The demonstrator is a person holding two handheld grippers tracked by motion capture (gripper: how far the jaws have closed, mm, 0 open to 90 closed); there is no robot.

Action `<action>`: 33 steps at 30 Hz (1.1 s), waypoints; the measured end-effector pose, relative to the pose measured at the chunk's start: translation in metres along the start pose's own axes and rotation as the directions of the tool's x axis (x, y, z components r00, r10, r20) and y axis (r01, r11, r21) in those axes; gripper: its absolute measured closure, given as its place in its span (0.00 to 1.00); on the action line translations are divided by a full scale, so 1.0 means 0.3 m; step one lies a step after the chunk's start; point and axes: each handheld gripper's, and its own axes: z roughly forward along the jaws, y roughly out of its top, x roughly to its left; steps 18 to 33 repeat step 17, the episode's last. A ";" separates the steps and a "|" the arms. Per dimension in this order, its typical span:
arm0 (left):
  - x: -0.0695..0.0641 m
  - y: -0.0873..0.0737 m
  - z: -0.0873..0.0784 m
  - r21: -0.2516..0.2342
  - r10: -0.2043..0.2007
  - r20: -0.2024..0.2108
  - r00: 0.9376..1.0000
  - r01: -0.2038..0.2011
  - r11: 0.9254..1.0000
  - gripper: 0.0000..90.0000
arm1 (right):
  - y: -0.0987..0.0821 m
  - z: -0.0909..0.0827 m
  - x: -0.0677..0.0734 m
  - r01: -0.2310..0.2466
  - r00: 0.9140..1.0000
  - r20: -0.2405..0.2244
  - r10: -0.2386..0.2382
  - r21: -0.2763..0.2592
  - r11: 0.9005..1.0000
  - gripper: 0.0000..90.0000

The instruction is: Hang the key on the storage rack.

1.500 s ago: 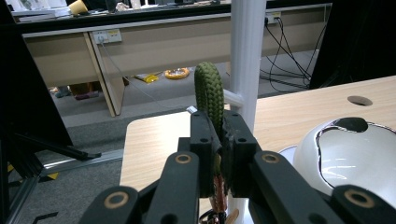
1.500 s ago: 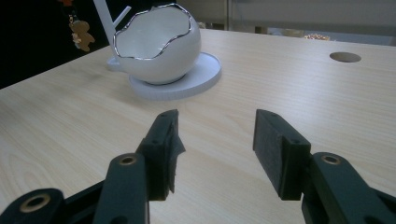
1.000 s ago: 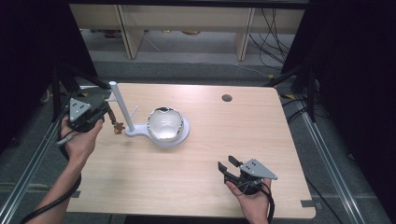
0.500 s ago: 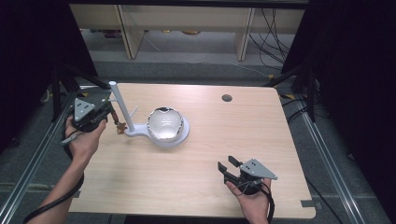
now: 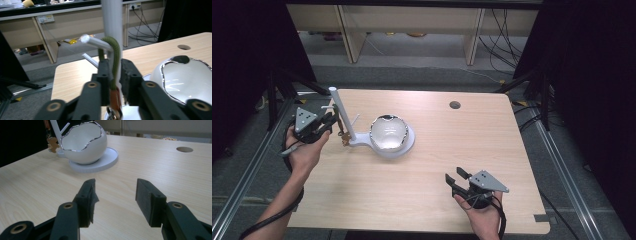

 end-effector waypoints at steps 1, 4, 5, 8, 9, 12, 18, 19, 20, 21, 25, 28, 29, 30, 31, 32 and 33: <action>-0.001 -0.005 -0.008 -0.007 -0.004 0.000 1.000 0.004 1.000 0.81 | 0.000 0.001 -0.004 0.016 1.000 0.003 -0.016 -0.004 1.000 0.57; 0.001 -0.041 -0.045 -0.034 -0.028 0.007 1.000 0.028 0.999 0.68 | 0.001 -0.003 -0.013 0.014 1.000 -0.005 -0.014 0.001 1.000 0.56; 0.001 -0.041 -0.045 -0.034 -0.028 0.007 1.000 0.028 0.999 0.65 | 0.001 -0.003 -0.013 0.014 1.000 -0.005 -0.014 0.001 1.000 0.56; 0.006 -0.111 -0.089 -0.050 -0.056 0.000 0.998 0.056 0.997 0.59 | -0.001 -0.006 -0.018 0.003 1.000 0.016 -0.004 0.004 1.000 0.56; 0.006 -0.161 -0.114 -0.053 -0.076 -0.001 0.997 0.076 0.996 0.54 | -0.003 -0.009 -0.022 -0.009 1.000 0.013 0.009 0.006 1.000 0.56; -0.003 -0.265 -0.152 -0.052 -0.100 0.006 0.995 0.100 0.994 0.50 | -0.010 -0.012 -0.039 0.005 1.000 0.020 -0.005 0.008 1.000 0.55; -0.012 -0.358 -0.190 -0.072 -0.146 0.001 0.989 0.146 0.987 0.48 | -0.025 -0.017 -0.055 -0.006 1.000 0.030 0.005 0.031 1.000 0.54; -0.012 -0.358 -0.190 -0.072 -0.146 0.001 0.989 0.146 0.987 0.48 | -0.025 -0.017 -0.055 -0.006 1.000 0.030 0.005 0.031 1.000 0.54; -0.012 -0.358 -0.190 -0.072 -0.146 0.001 0.989 0.146 0.987 0.48 | -0.025 -0.017 -0.055 -0.006 1.000 0.030 0.005 0.031 1.000 0.54; -0.012 -0.358 -0.190 -0.072 -0.146 0.001 0.989 0.146 0.987 0.48 | -0.025 -0.017 -0.055 -0.006 1.000 0.030 0.005 0.031 1.000 0.54; -0.012 -0.358 -0.190 -0.072 -0.146 0.001 0.989 0.146 0.987 0.48 | -0.025 -0.017 -0.055 -0.006 1.000 0.030 0.005 0.031 1.000 0.54; -0.012 -0.358 -0.190 -0.072 -0.146 0.001 0.989 0.146 0.987 0.48 | -0.025 -0.017 -0.055 -0.006 1.000 0.030 0.005 0.031 1.000 0.54; -0.012 -0.358 -0.190 -0.072 -0.146 0.001 0.989 0.146 0.987 0.48 | -0.025 -0.017 -0.055 -0.006 1.000 0.030 0.005 0.031 1.000 0.54; -0.012 -0.358 -0.190 -0.072 -0.146 0.001 0.989 0.146 0.987 0.48 | -0.025 -0.017 -0.055 -0.006 1.000 0.030 0.005 0.031 1.000 0.54; -0.012 -0.358 -0.190 -0.072 -0.146 0.001 0.989 0.146 0.987 0.48 | -0.025 -0.017 -0.055 -0.006 1.000 0.030 0.005 0.031 1.000 0.54; -0.012 -0.358 -0.190 -0.072 -0.146 0.001 0.989 0.146 0.987 0.48 | -0.025 -0.017 -0.055 -0.006 1.000 0.030 0.005 0.031 1.000 0.54; -0.012 -0.358 -0.190 -0.072 -0.146 0.001 0.989 0.146 0.987 0.48 | -0.025 -0.017 -0.055 -0.006 1.000 0.030 0.005 0.031 1.000 0.54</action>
